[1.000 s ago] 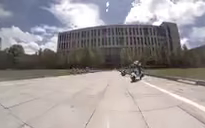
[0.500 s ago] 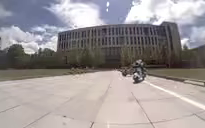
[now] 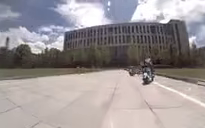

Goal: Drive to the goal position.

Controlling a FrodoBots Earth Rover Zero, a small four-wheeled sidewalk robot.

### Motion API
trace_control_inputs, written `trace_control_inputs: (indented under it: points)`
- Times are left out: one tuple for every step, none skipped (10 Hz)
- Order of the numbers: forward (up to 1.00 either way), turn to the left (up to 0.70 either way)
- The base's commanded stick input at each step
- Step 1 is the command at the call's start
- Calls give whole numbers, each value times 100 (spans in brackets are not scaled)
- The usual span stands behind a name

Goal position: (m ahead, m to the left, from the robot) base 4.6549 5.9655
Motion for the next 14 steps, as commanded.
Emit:
trace_control_inputs:
  points:
    - [70,3]
    - [70,1]
    - [70,0]
    - [70,0]
    - [70,1]
    - [70,2]
    - [70,1]
    - [70,11]
    - [70,12]
    - [70,20]
    - [70,21]
    - [70,9]
    - [70,12]
    - [70,34]
